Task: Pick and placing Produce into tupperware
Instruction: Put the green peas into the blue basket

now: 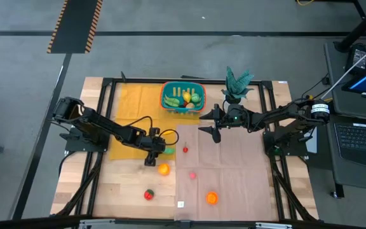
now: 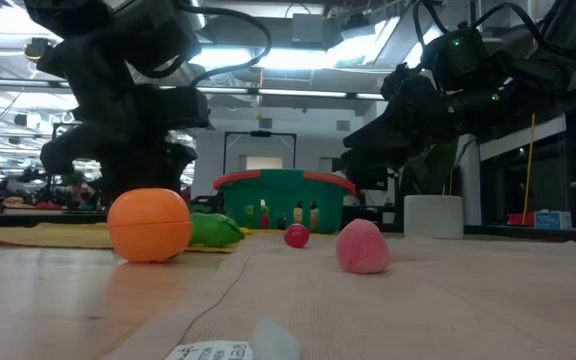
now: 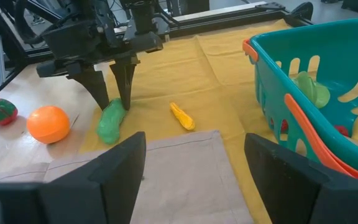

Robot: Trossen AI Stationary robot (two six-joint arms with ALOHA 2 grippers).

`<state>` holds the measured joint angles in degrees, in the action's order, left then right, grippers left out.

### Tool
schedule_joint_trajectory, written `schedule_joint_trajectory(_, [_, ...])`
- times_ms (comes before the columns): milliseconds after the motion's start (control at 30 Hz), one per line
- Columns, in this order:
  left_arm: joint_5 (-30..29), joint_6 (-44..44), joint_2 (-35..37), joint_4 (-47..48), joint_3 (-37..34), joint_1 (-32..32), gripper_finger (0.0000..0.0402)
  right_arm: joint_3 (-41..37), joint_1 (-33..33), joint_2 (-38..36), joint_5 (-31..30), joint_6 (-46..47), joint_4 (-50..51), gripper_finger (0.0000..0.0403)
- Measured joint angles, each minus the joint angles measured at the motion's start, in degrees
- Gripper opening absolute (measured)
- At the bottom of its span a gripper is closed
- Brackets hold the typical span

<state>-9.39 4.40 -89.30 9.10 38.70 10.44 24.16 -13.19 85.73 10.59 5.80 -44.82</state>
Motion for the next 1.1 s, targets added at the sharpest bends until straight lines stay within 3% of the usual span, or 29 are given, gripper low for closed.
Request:
schedule_joint_trajectory(133, [0.05, 0.00, 0.05, 0.09, 0.00, 0.00, 0.0106, 0.00, 0.00, 0.00, 0.00, 0.00, 0.00, 0.0275])
schedule_joint_trajectory(400, [0.09, -0.16, 0.09, 1.98, 2.19, 0.00, 0.0121, 0.00, 0.00, 0.00, 0.00, 0.00, 0.00, 0.0275])
schedule_joint_trajectory(533, [0.09, -0.40, 0.09, 4.94, 4.38, 0.00, 0.0105, 0.00, -0.01, 0.00, 0.00, 0.00, 0.00, 0.0275])
schedule_joint_trajectory(900, [-0.61, -1.94, 0.10, 14.49, 9.12, -0.43, 0.0106, 0.00, -0.02, 0.00, 0.00, 0.00, -0.34, 0.0275])
schedule_joint_trajectory(1100, [-1.03, -1.51, 3.88, 20.11, 9.25, -3.58, 0.0104, 0.00, -0.02, 0.00, 0.00, 0.00, -0.35, 0.0275])
